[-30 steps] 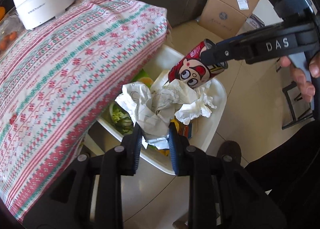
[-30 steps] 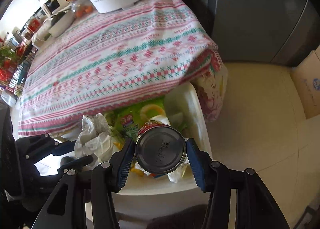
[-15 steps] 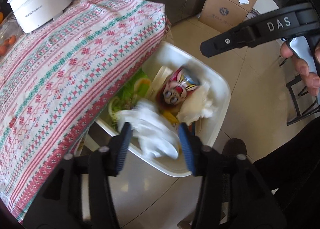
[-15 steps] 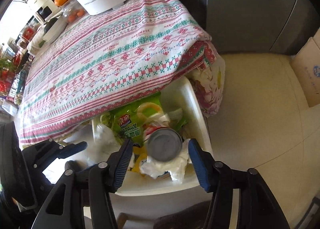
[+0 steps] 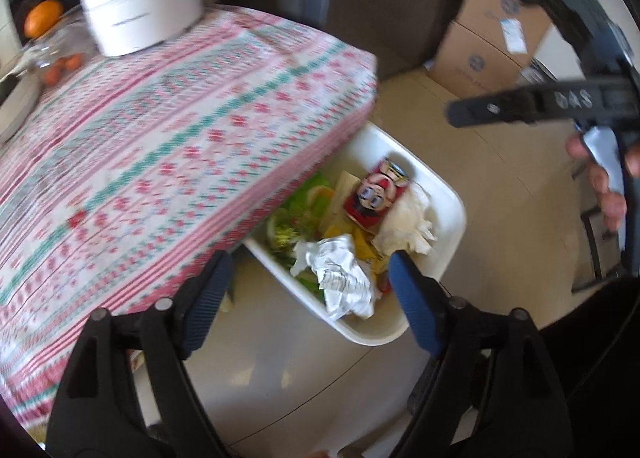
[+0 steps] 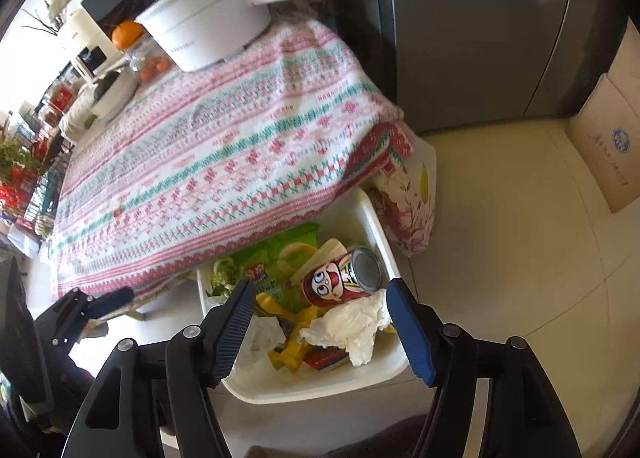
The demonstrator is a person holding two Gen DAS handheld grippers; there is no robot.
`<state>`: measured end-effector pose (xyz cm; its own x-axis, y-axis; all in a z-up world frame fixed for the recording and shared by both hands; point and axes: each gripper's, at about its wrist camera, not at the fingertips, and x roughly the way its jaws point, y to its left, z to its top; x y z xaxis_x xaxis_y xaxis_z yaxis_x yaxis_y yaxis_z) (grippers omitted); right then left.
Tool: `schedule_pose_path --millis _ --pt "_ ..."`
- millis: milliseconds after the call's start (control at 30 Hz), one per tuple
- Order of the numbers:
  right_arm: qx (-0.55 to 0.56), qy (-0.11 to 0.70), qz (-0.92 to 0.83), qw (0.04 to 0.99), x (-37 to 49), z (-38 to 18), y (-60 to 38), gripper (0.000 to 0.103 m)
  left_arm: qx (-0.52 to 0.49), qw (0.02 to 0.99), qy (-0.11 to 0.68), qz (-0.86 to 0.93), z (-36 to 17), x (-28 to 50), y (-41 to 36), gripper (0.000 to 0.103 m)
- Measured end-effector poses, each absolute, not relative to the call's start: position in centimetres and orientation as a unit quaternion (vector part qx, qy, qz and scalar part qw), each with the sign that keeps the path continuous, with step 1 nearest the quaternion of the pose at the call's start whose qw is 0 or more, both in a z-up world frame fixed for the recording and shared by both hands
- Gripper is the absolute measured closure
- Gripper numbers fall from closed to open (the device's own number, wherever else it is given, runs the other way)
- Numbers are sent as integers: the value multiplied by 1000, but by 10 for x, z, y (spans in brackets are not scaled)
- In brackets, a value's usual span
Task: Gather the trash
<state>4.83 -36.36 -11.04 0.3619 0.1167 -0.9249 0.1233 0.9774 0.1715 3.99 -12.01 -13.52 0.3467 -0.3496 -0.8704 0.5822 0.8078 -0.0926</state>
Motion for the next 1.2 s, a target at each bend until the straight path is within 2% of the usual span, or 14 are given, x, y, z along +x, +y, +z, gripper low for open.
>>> schedule_pose_path --millis 67,167,200,233,400,533,1067,1200 --pt "100 550 -3 829 43 -101 -359 32 112 821 494 -264 -130 39 -113 20" --pt "90 537 -3 839 36 -92 -351 27 110 833 494 -223 -122 37 -102 11" --pt "86 532 -2 842 33 -90 -347 19 110 841 488 -206 -118 35 -98 7" --pt "84 528 -2 845 31 -88 -343 17 110 846 484 -193 -115 34 -93 4" --pt "60 496 -5 866 15 -73 -321 16 89 876 455 -135 -91 29 -74 4" --pt "33 463 -11 886 1 -57 -301 3 58 894 434 -97 -73 21 -60 2" --pt "-62 319 -47 944 -46 1 -252 1 28 936 346 -58 -25 -16 -46 1" --pt "-77 312 -56 945 -49 7 -247 1 27 939 339 -52 -20 -20 -43 1"
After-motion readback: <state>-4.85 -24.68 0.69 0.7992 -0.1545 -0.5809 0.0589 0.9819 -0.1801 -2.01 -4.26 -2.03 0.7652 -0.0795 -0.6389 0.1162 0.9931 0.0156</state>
